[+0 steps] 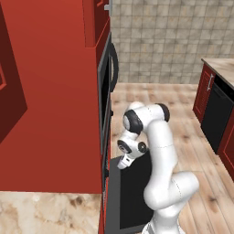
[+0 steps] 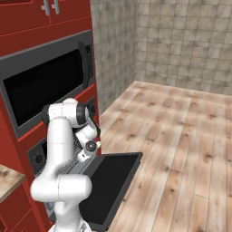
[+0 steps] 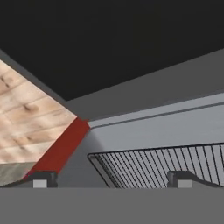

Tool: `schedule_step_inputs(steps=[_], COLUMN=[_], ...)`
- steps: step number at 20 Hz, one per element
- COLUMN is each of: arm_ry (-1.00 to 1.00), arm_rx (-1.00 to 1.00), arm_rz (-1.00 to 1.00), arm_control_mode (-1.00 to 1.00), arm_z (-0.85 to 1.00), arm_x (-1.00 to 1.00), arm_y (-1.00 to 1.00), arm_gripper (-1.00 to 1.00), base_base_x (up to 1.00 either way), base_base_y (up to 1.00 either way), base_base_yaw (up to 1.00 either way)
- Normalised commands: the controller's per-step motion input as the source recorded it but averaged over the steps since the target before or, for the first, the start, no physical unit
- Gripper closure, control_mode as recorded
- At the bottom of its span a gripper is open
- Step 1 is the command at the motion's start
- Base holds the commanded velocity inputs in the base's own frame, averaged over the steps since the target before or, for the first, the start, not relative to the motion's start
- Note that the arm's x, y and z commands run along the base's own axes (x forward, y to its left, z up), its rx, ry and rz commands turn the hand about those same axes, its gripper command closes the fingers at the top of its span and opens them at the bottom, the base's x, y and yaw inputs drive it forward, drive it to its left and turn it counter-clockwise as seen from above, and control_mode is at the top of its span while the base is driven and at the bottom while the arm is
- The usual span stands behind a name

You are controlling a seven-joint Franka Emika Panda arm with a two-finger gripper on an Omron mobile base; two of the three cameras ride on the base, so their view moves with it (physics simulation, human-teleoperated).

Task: Place the fish on the top rack of the oven, and slide the tray back inside. Close the oven door.

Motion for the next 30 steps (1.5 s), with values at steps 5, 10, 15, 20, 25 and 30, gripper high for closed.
schedule_step_inputs(steps=[5, 10, 15, 20, 25, 30], arm_ry=[-0.01, -0.09, -0.22, -0.26, -0.11, 0.04], arm_rx=[-0.07, -0.11, -0.09, -0.13, -0.13, -0.05], arm_rz=[-0.06, -0.03, 0.00, 0.00, 0.00, 0.00], arm_control_mode=[-1.00, -1.00, -1.00, -1.00, -1.00, -1.00], arm_z=[0.78, 0.72, 0.94, 1.00, 1.00, 1.00], arm_x=[-0.56, -0.72, -0.99, -0.99, -0.85, -0.69], arm_y=[-0.88, -1.00, -0.88, -0.49, -0.45, -0.59], arm_gripper=[-1.00, -1.00, -1.00, -1.00, -1.00, -1.00], base_base_x=[0.00, 0.00, 0.00, 0.00, 0.00, 0.00], base_base_y=[0.00, 0.00, 0.00, 0.00, 0.00, 0.00], base_base_yaw=[0.00, 0.00, 0.00, 0.00, 0.00, 0.00])
